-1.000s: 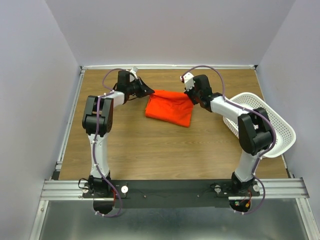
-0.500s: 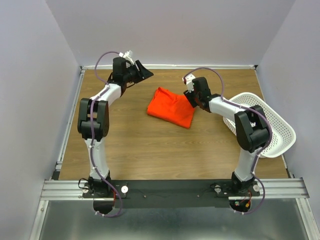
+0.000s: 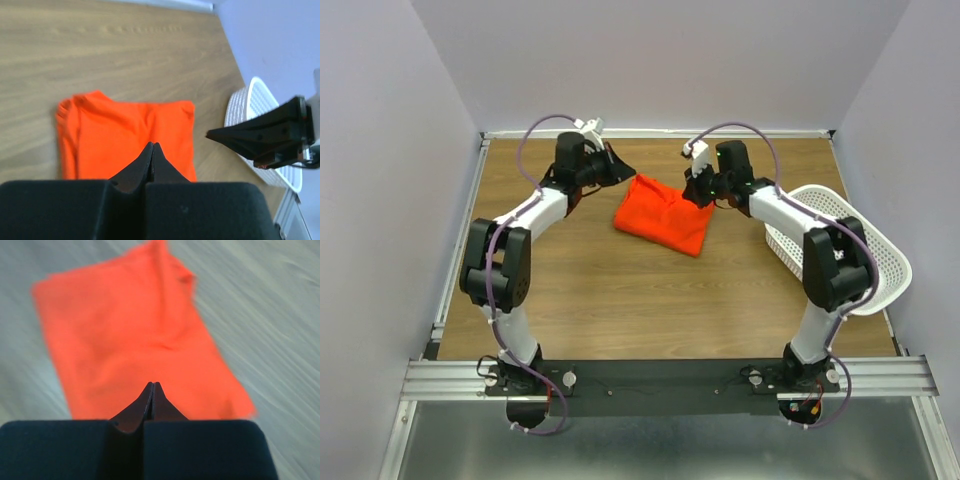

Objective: Fold and stack the t-shirts
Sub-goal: Fold the tshirt

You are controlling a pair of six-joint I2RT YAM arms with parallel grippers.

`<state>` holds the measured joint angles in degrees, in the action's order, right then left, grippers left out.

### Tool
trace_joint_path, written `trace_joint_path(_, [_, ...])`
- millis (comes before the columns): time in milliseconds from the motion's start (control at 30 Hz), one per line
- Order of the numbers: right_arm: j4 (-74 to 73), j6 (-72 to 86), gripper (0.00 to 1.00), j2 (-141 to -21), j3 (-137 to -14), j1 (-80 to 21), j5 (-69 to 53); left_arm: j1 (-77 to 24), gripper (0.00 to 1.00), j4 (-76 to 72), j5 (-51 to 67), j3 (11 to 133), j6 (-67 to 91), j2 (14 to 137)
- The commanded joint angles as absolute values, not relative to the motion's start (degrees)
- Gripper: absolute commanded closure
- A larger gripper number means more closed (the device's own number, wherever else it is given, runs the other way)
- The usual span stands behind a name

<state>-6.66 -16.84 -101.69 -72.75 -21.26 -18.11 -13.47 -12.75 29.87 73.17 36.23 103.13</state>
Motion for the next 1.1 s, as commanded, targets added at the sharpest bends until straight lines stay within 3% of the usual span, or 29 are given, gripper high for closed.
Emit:
trace_joint_path(0, [-12.04,-11.87,0.99,-110.03,-77.16,-21.36,-36.13,-16.61,1.00,-13.45,30.76,73.91,35.68,107.39])
trace_joint_path(100, [-12.04,-9.32,0.94,-113.36,-80.41,-20.83,-35.16,-17.84,1.00,-13.97,31.73,77.24,36.38,112.40])
trace_joint_path(567, [-12.22,-1.23,0.95,-120.15,-83.59,-16.18,-27.16,-18.54,1.00,-16.96,32.43,87.27,42.36,129.89])
trace_joint_path(1067, [-16.52,-2.02,0.99,-121.81,-79.81,-8.79,-20.57,-17.05,1.00,-13.45,23.82,88.60,47.28,133.86])
